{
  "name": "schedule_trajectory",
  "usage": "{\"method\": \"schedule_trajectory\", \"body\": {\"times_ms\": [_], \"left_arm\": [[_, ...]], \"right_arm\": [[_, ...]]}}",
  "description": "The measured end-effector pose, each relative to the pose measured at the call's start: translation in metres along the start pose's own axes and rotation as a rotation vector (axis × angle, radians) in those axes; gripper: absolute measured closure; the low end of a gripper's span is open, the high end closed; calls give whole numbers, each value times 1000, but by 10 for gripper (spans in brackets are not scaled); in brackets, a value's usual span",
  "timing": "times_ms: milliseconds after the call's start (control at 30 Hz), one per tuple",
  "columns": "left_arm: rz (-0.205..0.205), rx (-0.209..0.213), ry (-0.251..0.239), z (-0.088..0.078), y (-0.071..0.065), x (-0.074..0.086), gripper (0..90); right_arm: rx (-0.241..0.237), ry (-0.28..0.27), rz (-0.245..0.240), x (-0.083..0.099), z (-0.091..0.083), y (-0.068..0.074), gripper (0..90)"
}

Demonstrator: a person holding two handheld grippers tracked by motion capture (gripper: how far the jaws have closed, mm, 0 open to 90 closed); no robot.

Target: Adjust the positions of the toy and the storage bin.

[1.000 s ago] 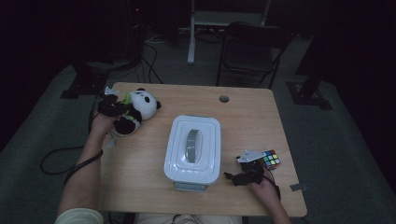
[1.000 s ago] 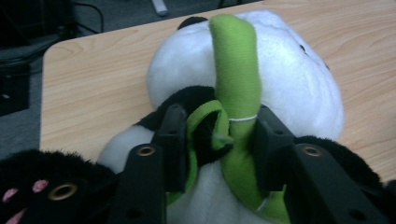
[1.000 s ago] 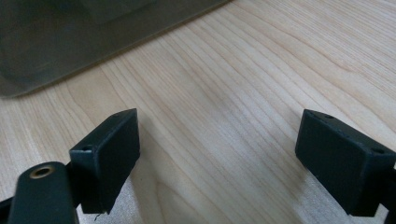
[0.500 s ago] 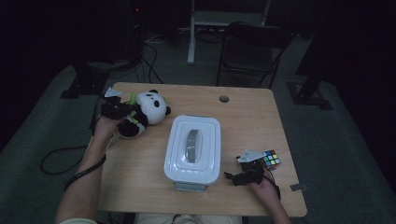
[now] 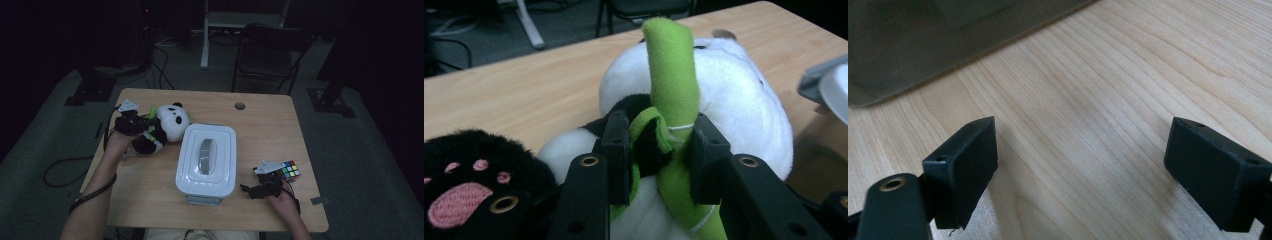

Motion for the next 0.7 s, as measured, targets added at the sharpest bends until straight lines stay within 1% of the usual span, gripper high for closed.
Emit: {"method": "schedule_trajectory", "body": {"times_ms": [100,233,300,367,433,467,500,533,567,633,667,700], "left_arm": [[5,9,7,3,-6,4,678],[17,47,19,11,-10,9,677],[14,54,27,16,-10,12,676],[12,68,42,24,-9,20,674],[1,85,25,26,-8,22,671],[8,88,29,26,-9,22,669],[19,92,31,26,-9,21,659],[27,87,33,26,-10,20,641],[37,103,41,26,-11,19,621],[38,105,40,24,-10,17,548],[37,117,42,23,-11,16,524],[35,126,33,22,-11,15,497]], "right_arm": [[-1,-1,2,0,0,0,133],[0,0,0,0,0,0,133],[0,0,0,0,0,0,133],[0,0,0,0,0,0,133],[0,0,1,0,0,0,133],[0,0,1,0,0,0,133],[0,0,1,0,0,0,133],[0,0,1,0,0,0,133],[0,0,1,0,0,0,133],[0,0,0,0,0,0,133],[1,0,0,0,0,0,133],[0,0,0,0,0,0,133]]}}
Point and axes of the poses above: each handheld gripper's, and its own axes: z roughly forward along the jaws, x roughly out of its underside, y roughly to its left, the point moved 6 cm from there along z, roughly forward along the jaws
